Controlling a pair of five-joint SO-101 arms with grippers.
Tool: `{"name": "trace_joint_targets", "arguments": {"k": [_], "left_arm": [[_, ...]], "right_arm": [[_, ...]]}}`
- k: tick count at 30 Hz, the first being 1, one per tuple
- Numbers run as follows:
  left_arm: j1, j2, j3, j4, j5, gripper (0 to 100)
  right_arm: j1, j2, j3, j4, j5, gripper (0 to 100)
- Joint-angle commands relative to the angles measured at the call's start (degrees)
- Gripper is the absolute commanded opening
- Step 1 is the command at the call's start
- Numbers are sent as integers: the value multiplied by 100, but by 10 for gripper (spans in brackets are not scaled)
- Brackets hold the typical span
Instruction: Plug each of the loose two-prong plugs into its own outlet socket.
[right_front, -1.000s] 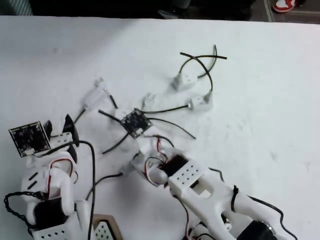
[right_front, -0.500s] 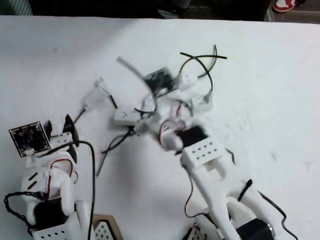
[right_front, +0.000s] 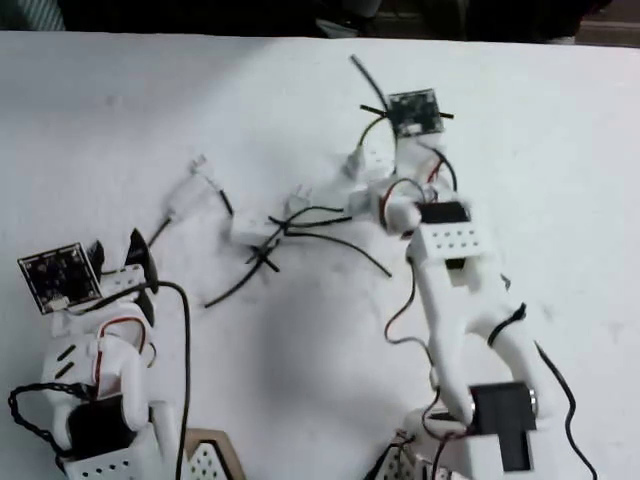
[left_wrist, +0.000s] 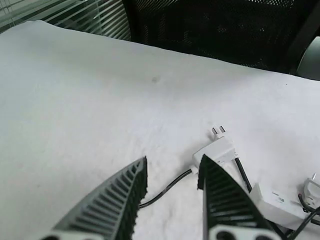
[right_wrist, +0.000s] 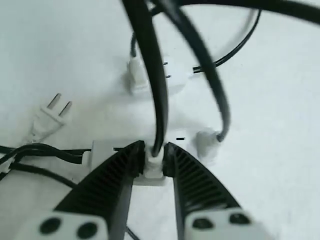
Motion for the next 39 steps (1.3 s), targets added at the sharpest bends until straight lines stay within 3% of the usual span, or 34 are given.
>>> {"name": "trace_joint_targets", "arguments": {"k": [1,7,15,20,22,26,30,34,39], "left_arm": [[-22,-57,-70,-35,18,184],[-22,-57,-62,-35,9,184],[-13,-57,-62,-35,9,184],[-13,-57,-53,-35,9,184],[-13,-57,-53,-35,9,184],[-13,-57,-53,-35,-18,185],[-4,-31,-53,-9,-501,185],[-4,-31,-105,-9,-756,185],[-4,-22,-316,114,-1213,182]], "right_arm": [[207,215,-492,-514,-9,18],[180,1130,-1134,-1323,-9,20],[453,2237,-2163,-1253,9,35],[391,1807,-2198,-277,-9,217],[242,1393,-2171,312,0,233],[-145,409,-2163,1604,-9,233],[-558,-382,-2154,2800,-18,233],[-910,-840,-1749,3521,-18,231],[-989,-1103,-993,3547,-18,87]]}}
